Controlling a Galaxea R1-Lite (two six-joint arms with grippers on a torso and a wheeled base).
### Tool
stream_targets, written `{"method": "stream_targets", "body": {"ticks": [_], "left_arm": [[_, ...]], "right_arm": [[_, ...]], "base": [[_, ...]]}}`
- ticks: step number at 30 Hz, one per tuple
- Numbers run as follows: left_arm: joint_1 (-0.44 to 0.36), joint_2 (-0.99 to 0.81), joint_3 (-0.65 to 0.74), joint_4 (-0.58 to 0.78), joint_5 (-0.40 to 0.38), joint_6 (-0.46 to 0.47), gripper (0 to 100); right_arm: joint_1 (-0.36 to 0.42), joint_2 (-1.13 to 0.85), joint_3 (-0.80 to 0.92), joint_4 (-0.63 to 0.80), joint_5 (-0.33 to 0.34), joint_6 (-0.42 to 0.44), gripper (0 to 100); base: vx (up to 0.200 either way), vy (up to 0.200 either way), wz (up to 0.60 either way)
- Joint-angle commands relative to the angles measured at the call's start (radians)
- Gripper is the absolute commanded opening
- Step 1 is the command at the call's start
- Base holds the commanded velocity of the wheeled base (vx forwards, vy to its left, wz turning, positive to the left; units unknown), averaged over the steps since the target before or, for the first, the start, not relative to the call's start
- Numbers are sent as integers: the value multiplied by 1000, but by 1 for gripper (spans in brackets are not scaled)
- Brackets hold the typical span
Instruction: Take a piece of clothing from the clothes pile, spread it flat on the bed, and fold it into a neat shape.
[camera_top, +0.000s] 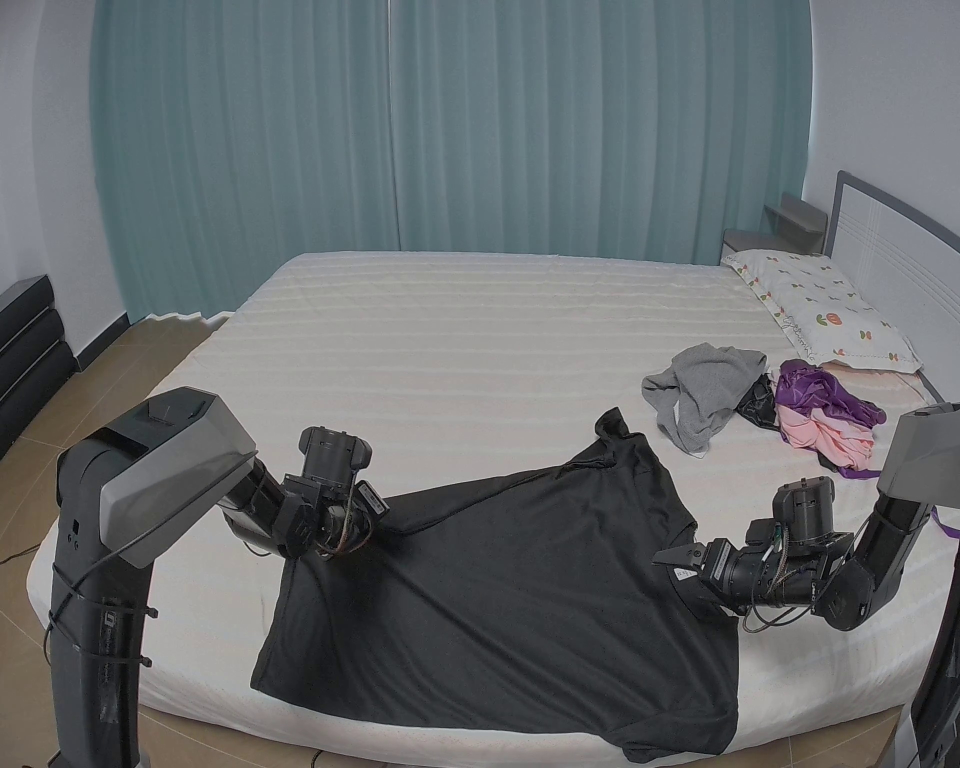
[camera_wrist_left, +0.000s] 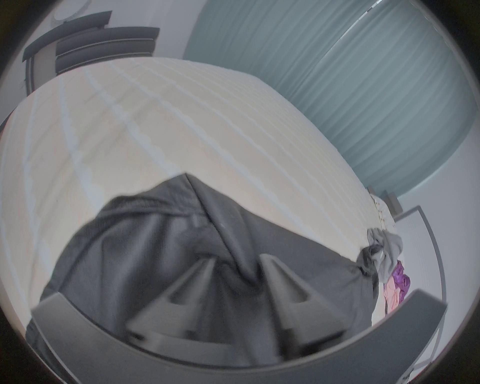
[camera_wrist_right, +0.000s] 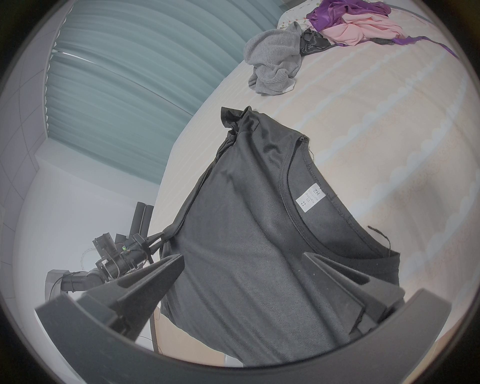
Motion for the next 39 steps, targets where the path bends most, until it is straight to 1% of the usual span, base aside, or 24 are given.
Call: {"method": "stream_targets", "body": {"ticks": [1,6,7,8,10,13,20,23,28,32,33,36,37,38,39], "left_arm": [[15,16,-42,0,17,-1,0],[49,2,-111,1,40,1,0],[67,4,-153,4,41,-1,0],[67,4,-153,4,41,-1,0],[97,18,-223,14,41,-1,0],[113,45,-275,15,41,-4,0],[121,131,-361,15,43,-7,0],[124,157,-400,12,55,-7,0],[127,159,-404,6,73,-8,0],[130,150,-395,15,73,-5,0],[130,150,-395,15,73,-5,0],[138,134,-393,27,75,-1,0],[140,131,-393,33,75,-1,0],[141,127,-395,49,75,-2,0],[141,127,-395,49,75,-2,0]], "right_arm": [[0,2,-1,0,1,0,100],[0,2,-1,0,1,0,100],[0,2,-1,0,1,0,100],[0,2,-1,0,1,0,100],[0,2,-1,0,1,0,100],[0,8,-3,0,1,0,100],[0,16,-1,-36,-1,0,100],[-1,21,-3,-54,-4,14,100],[-1,36,-18,-102,-7,34,100],[0,76,-110,-92,-62,34,100],[0,79,-115,-91,-65,34,100],[-1,148,-237,-75,-127,23,100],[-3,156,-262,-68,-138,21,100],[-4,169,-326,-26,-156,15,100],[-4,169,-326,-26,-156,15,100]], "base": [[0,0,0],[0,0,0],[0,0,0],[0,0,0],[0,0,0],[0,0,0],[0,0,0],[0,0,0],[0,0,0],[0,0,0],[0,0,0],[0,0,0],[0,0,0],[0,0,0],[0,0,0]]}}
